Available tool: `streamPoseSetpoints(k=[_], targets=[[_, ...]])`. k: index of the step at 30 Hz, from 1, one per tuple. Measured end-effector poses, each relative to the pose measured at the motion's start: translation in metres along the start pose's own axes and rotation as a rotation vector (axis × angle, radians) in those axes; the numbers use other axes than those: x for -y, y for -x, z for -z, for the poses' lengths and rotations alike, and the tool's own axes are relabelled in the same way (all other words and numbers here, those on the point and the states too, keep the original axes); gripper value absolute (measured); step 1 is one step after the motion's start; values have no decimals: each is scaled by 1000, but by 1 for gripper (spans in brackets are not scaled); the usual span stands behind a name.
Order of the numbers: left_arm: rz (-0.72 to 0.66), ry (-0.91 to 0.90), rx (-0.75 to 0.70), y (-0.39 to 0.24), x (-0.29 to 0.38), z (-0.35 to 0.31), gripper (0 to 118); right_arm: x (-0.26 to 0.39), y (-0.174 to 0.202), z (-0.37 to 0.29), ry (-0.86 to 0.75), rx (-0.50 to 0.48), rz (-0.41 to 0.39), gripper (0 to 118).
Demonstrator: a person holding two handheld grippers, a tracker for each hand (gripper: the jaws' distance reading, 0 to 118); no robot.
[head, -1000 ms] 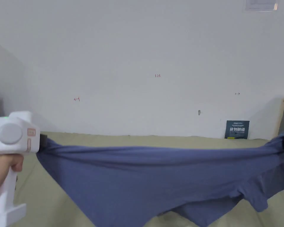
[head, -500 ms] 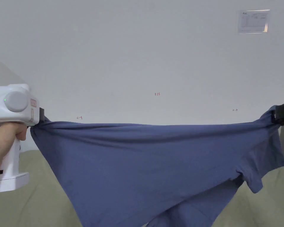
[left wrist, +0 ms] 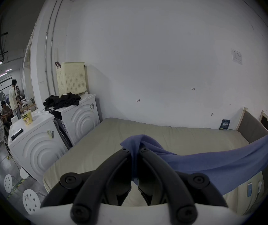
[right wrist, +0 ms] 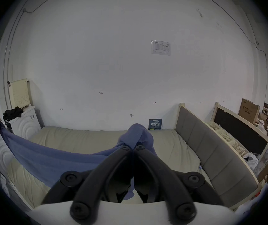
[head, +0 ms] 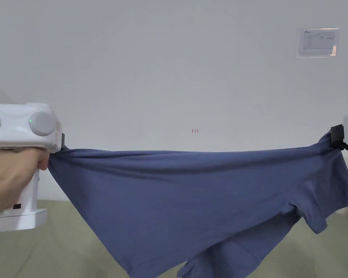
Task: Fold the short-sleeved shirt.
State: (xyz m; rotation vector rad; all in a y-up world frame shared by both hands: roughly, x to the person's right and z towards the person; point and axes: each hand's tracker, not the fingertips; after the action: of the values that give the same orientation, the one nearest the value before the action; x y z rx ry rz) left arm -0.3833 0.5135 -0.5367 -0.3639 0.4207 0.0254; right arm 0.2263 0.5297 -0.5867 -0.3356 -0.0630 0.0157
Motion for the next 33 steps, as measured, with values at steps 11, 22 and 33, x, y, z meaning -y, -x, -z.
streamPoseSetpoints(k=[11, 22, 33], targets=[[12, -4, -30, -56, -12, 97, 0, -13, 20, 119, 27, 61, -32, 2], [84, 117, -87, -99, 60, 203, 0, 54, 34, 212, 134, 79, -26, 2], [107, 389, 16, -71, 238, 201, 0, 245, 21, 190, 400, 45, -31, 2]])
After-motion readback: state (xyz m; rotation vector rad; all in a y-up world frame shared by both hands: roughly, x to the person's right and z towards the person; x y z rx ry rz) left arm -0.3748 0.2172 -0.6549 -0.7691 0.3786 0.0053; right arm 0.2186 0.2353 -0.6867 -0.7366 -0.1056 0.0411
